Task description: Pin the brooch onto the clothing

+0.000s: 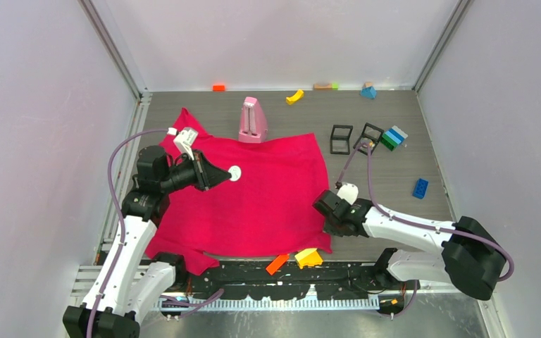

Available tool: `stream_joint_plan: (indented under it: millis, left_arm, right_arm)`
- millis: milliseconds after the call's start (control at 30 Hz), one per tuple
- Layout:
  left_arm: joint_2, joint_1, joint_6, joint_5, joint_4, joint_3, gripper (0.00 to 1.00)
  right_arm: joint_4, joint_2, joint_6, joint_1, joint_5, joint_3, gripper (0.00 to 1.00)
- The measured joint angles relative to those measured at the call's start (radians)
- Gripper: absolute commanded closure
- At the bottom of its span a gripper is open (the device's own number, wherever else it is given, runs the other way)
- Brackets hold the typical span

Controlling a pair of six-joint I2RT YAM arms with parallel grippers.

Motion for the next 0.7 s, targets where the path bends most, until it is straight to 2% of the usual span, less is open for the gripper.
stream_joint_plan:
  millis: [333,700]
  left_arm:
    - [0.000,0.000,0.000,-0.006,-0.003,0.000,1.00]
    - [0.000,0.000,0.001,-0.016,-0.011,0.000,1.00]
  right_arm:
    - [-0.083,-0.019,0.006,-0.064,0.112,0.006,0.99]
    - [-0.146,-0.089,-0.050,-0.232,0.175,0.054,0.99]
